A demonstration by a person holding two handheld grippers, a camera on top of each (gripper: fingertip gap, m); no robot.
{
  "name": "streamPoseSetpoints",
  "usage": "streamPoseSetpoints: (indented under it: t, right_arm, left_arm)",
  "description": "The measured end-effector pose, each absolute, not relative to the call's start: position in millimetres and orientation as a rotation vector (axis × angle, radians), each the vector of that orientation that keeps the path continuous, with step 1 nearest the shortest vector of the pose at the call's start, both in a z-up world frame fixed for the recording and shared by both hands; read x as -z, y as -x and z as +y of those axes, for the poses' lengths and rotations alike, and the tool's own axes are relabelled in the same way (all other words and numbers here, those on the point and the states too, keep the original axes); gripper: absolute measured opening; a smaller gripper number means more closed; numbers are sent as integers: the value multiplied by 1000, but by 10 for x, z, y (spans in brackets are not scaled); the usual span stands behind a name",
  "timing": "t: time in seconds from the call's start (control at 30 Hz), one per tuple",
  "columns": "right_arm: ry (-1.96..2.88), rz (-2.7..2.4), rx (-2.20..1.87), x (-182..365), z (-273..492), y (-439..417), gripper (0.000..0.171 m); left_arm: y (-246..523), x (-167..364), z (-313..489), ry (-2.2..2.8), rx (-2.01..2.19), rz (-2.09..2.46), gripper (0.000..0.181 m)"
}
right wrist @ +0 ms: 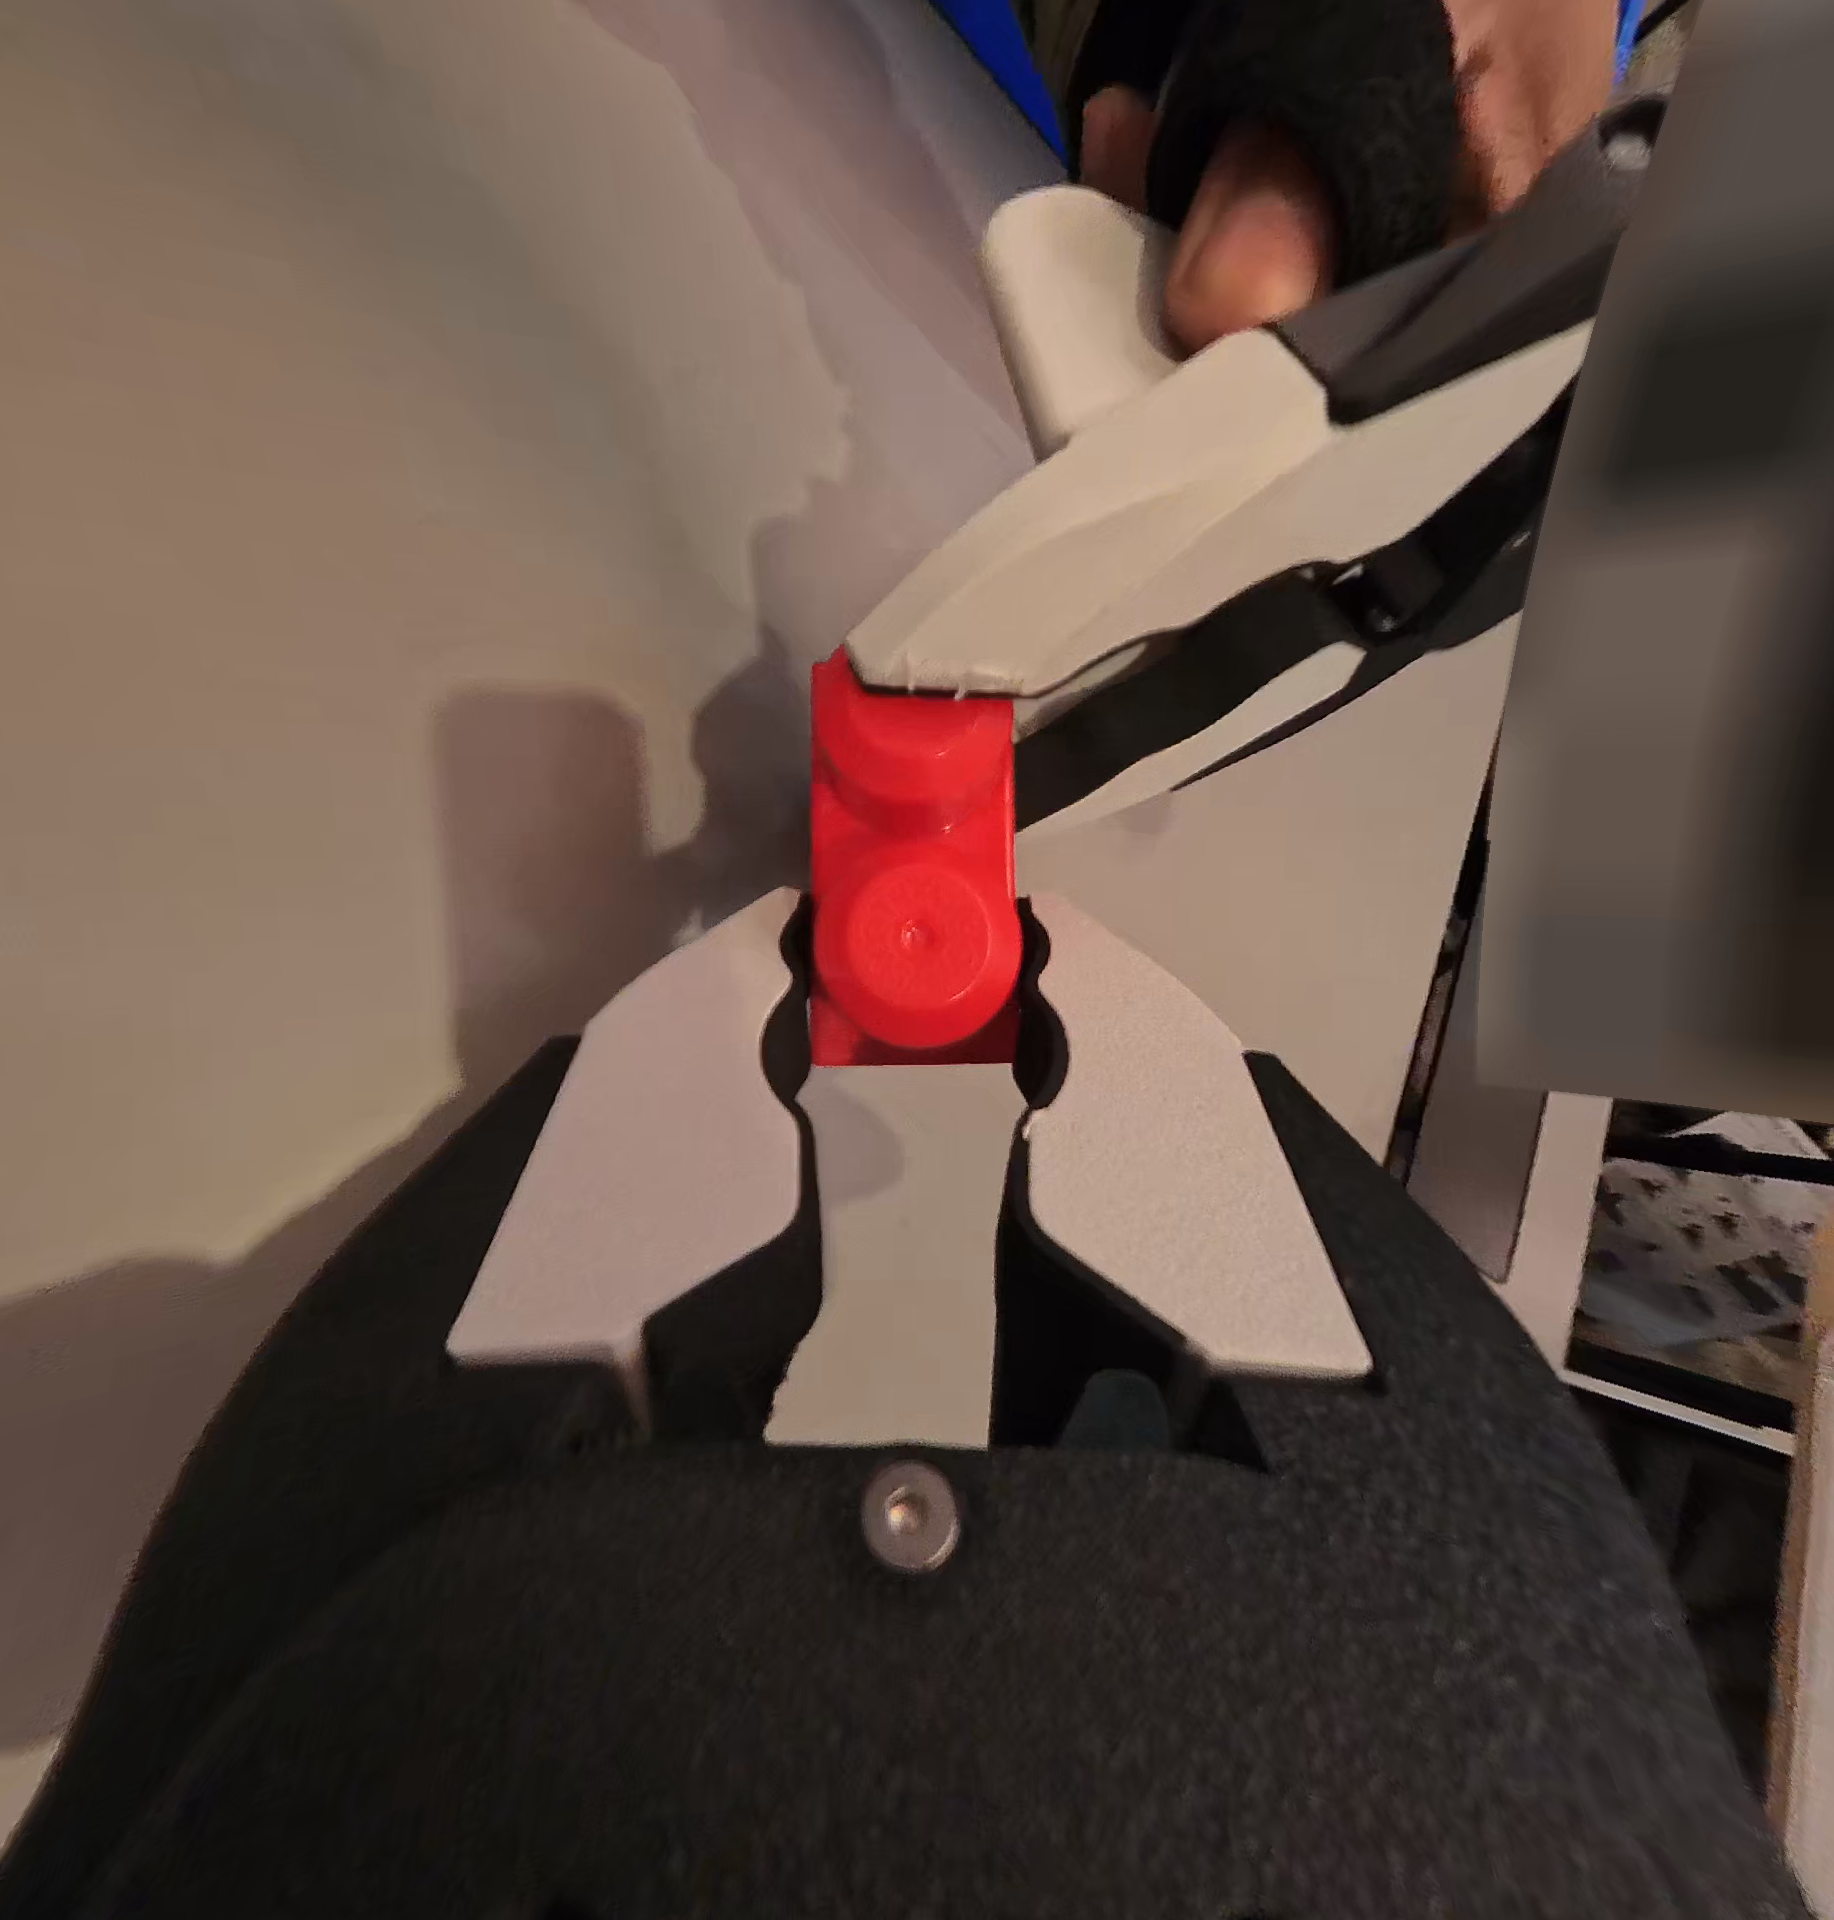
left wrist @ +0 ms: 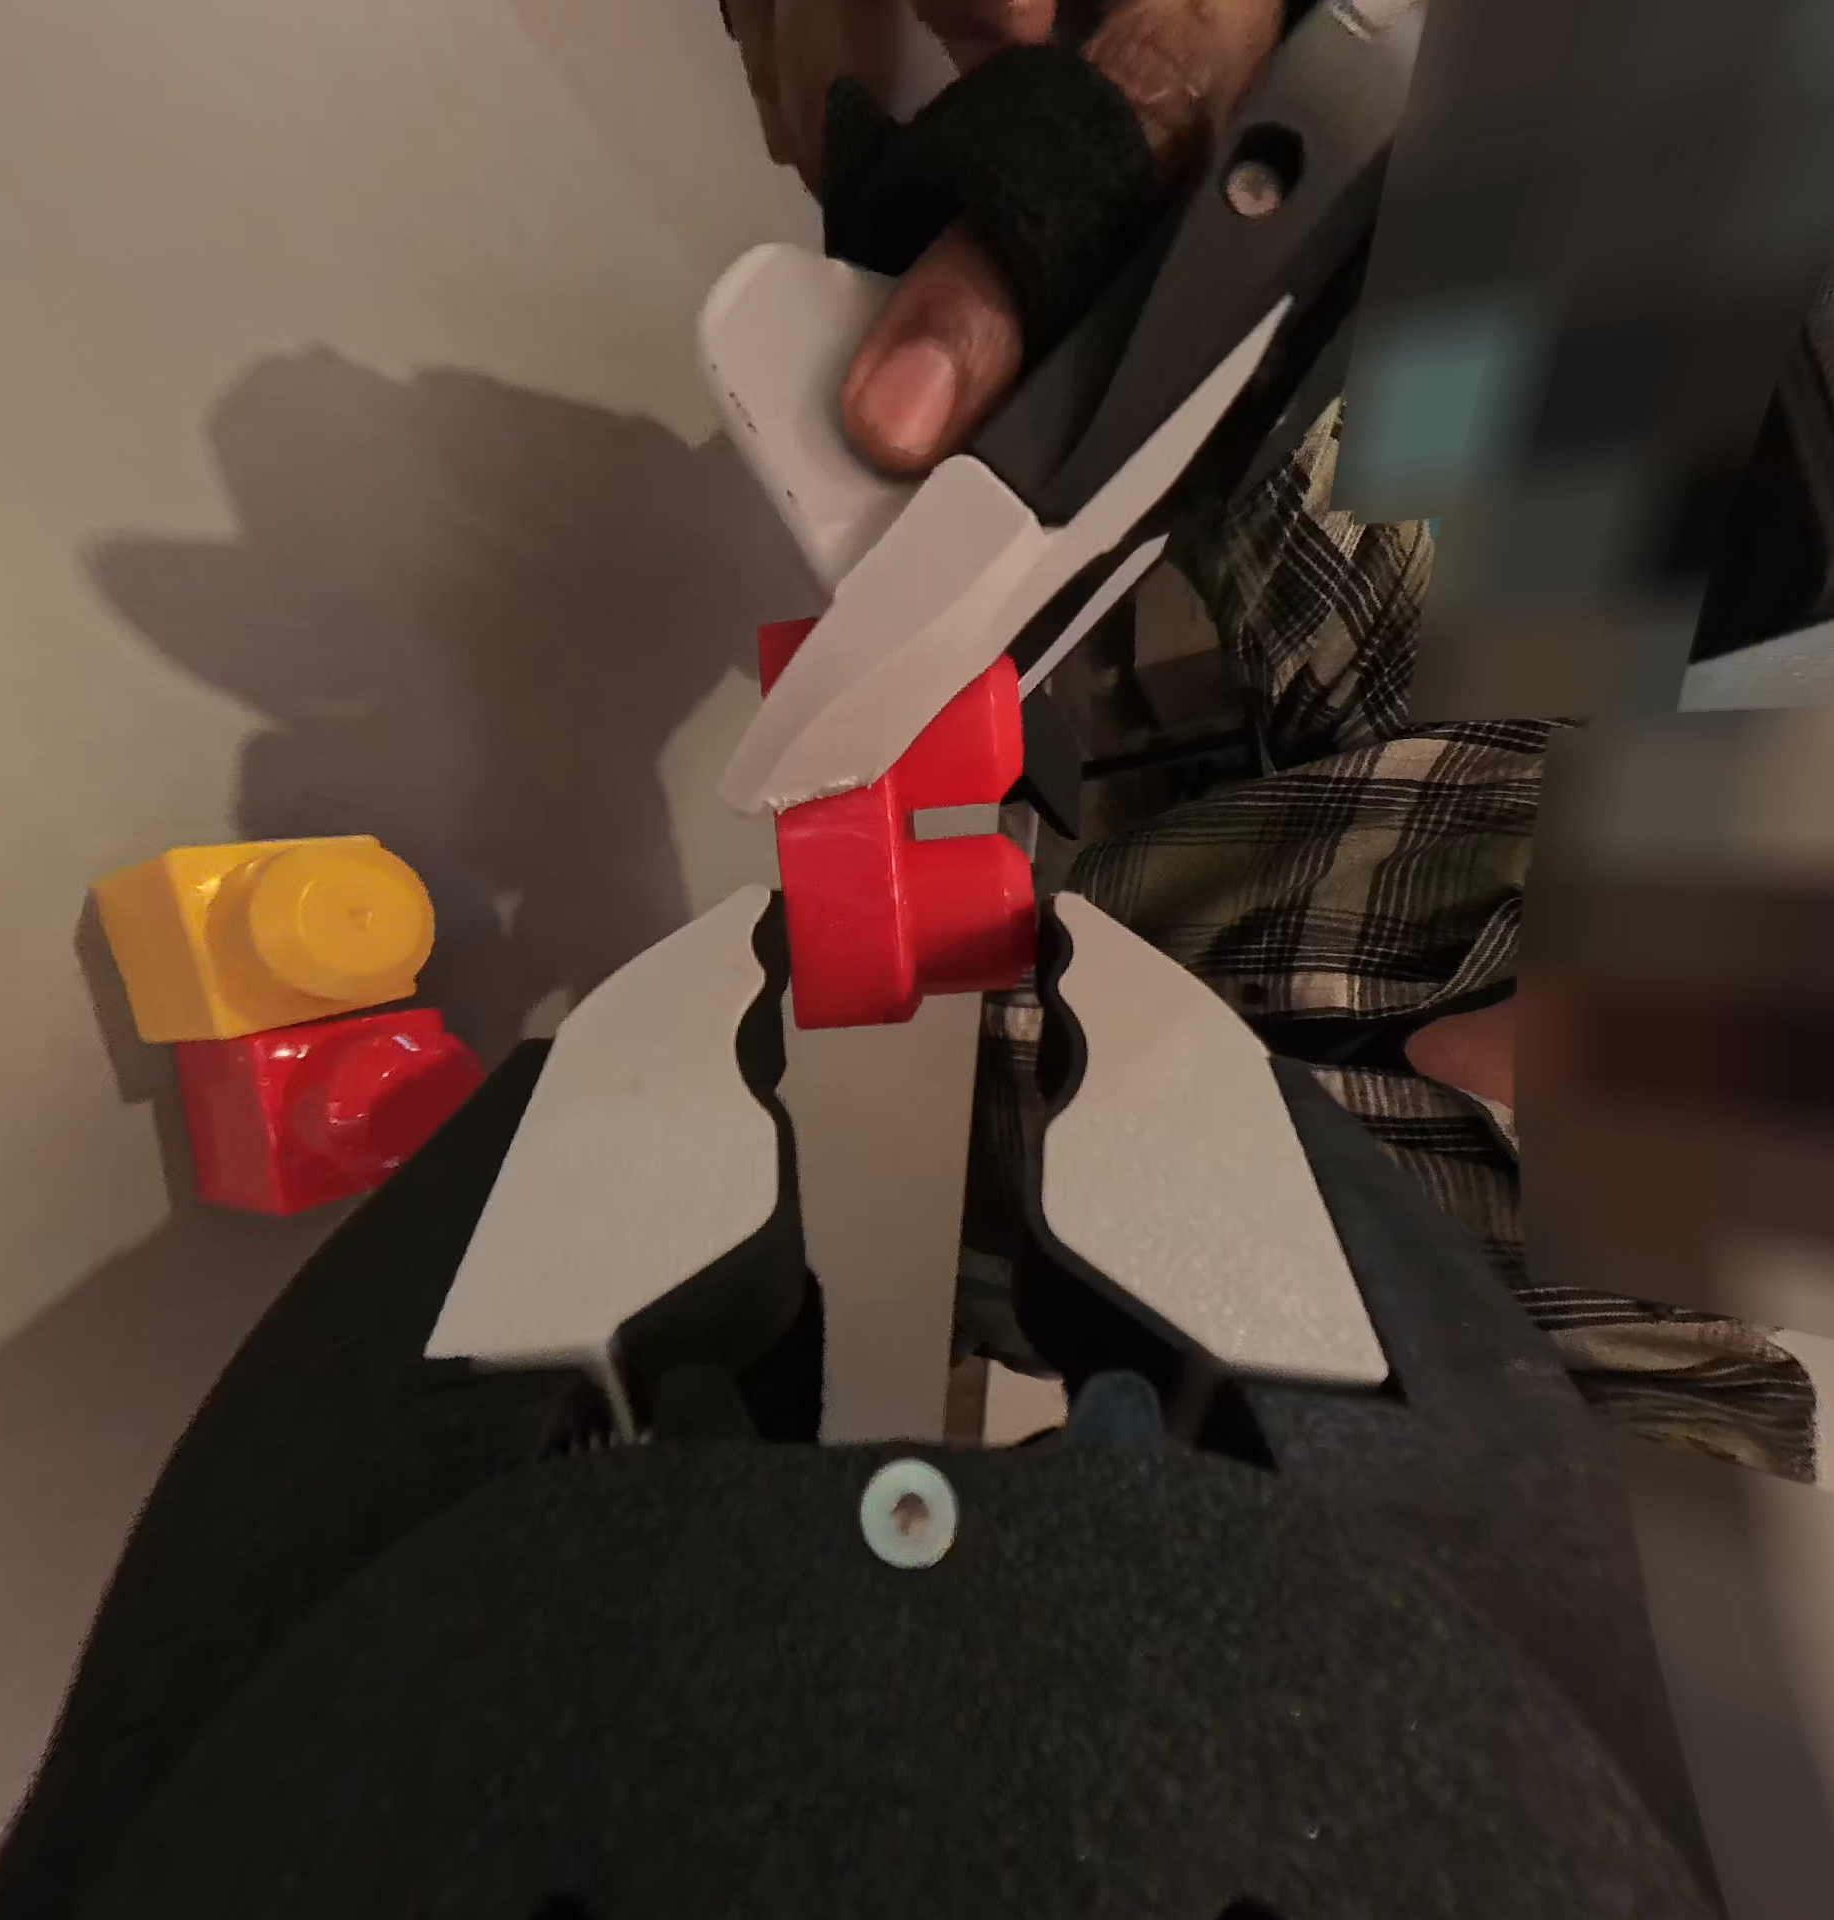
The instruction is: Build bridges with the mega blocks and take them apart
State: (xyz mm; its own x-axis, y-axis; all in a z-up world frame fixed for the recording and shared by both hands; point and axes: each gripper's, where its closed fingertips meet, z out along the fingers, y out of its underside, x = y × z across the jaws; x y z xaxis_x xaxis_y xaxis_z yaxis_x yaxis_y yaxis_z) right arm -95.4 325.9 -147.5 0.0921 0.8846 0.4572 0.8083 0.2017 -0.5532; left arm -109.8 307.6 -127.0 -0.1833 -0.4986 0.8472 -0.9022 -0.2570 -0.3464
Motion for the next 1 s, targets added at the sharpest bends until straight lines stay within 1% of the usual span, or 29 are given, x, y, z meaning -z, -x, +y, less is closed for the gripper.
streamPoseSetpoints:
  t: [0.27,0.5,0.63,0.7,0.8,1.0]
  right_arm:
    - [1739,-1691,-280,1547,3301,883,35]
    - [1823,-1706,-336,1686,3385,810,35]
    - [1842,-1733,-366,1713,3454,853,35]
    - [1845,-1751,-381,1725,3486,902,35]
    - [1851,-1781,-392,1759,3523,980,35]
    - [1887,-1808,-433,1863,3574,1041,35]
  left_arm:
    - [1217,1118,3422,-1878,-1642,-1787,49]
    - [1558,987,3788,-2188,-1794,-1972,50]
    - [1798,906,3866,-2397,-1908,-2028,47]
    - [1900,898,3840,-2483,-1946,-2058,41]
    - [2003,948,3765,-2576,-1966,-2086,39]
    - [2057,1192,3616,-2655,-1878,-2152,39]
